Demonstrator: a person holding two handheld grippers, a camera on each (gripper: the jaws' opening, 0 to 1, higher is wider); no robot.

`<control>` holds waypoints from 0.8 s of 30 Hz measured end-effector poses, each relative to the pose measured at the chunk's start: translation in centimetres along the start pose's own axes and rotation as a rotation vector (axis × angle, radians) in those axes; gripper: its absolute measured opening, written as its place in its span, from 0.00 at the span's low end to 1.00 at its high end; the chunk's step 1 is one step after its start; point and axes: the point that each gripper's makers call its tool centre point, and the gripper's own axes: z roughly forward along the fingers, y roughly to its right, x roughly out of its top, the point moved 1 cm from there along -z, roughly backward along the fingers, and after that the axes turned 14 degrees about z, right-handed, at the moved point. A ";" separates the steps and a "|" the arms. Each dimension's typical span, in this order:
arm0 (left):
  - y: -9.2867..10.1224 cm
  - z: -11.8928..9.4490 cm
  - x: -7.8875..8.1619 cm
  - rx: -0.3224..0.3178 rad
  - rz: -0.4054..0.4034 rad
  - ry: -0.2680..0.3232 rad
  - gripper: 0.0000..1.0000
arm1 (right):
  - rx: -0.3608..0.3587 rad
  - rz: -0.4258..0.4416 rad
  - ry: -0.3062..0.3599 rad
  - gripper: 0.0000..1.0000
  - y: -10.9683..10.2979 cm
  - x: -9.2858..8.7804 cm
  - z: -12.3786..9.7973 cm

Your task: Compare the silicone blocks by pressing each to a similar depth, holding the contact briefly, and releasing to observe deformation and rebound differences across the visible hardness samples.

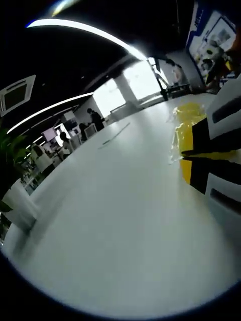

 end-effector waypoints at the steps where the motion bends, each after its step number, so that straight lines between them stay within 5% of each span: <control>1: 0.5 0.0 0.0 -0.023 -0.019 0.004 0.02 | 0.000 0.001 0.001 0.96 0.0 0.0 0.0; 8: 0.6 0.2 0.0 -0.055 -0.115 -0.002 0.00 | -0.002 0.003 0.005 0.96 0.2 0.0 -0.2; 11: 0.3 0.0 0.1 -0.030 0.006 0.010 0.00 | -0.002 0.006 0.007 0.96 0.2 0.0 -0.2; 19: 1.3 -0.1 0.2 -0.068 -0.157 0.009 0.00 | 0.004 0.004 0.006 0.96 0.1 0.0 0.0; 24: 1.7 -0.6 0.8 -0.086 -0.137 0.049 0.00 | 0.009 0.003 0.010 0.96 0.0 0.1 0.0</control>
